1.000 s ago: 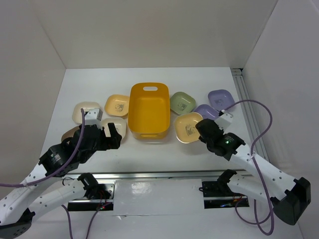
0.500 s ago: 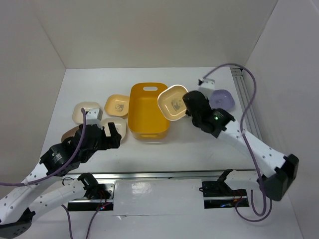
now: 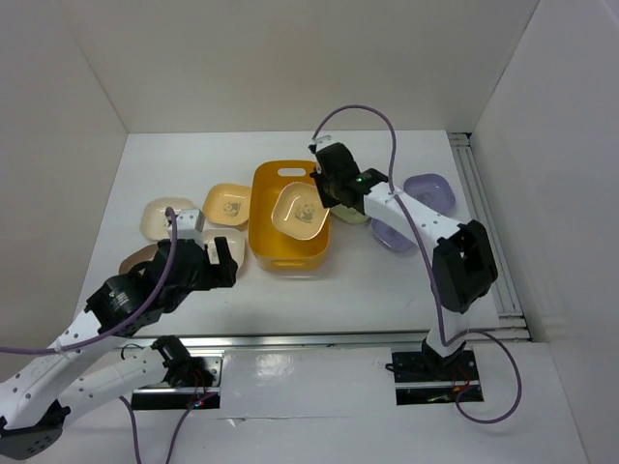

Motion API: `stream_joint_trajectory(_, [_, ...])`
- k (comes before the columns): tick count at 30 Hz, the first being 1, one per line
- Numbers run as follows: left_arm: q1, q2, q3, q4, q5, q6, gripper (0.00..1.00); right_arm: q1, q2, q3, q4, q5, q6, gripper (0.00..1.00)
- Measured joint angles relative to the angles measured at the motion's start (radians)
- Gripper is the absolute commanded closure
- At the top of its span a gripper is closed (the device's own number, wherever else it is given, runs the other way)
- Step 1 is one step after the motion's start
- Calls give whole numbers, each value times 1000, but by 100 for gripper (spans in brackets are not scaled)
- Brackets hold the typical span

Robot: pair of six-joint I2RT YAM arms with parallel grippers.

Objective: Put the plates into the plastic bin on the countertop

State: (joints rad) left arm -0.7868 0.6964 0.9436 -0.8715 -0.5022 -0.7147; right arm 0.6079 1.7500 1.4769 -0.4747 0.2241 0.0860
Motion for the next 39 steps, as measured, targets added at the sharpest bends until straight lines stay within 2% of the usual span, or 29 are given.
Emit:
stream_joint_trajectory(7, [0,3,0,0,0,0,0,0,123,140,-4,-116,-75,100])
stream_joint_trajectory(12, [0,2,0,1,1,0,0,5,219,256,-10,-133,-156,100])
stream_joint_trajectory(19, [0,2,0,4,3,2,0,5,319,327,-25,-139,-227,99])
stream_joint_trajectory(21, [0,2,0,5,4,2,0,5,335,330,-26,-141,-234,91])
stream_joint_trajectory(23, [0,-1,0,5,6,2,0,5,345,332,-26,-148,-238,61])
stream_joint_trajectory(25, [0,-3,0,5,8,2,0,5,353,341,-26,-155,-240,52])
stream_joint_trajectory(26, [0,-5,0,5,8,2,0,6,359,353,-26,-159,-246,36])
stream_joint_trajectory(29, [0,-7,0,5,9,2,0,10,367,401,-23,-168,-253,22])
stream_joint_trajectory(30, [0,-7,0,5,9,2,0,13,367,415,-21,-175,-255,5])
stream_joint_trajectory(31, [0,-8,0,5,9,2,0,16,364,427,-18,-178,-250,0])
stream_joint_trajectory(36, [0,-16,0,5,9,2,0,46,288,408,-3,-127,-226,0])
stream_joint_trajectory(39, [0,-19,0,5,9,2,0,47,122,265,19,-40,-151,0])
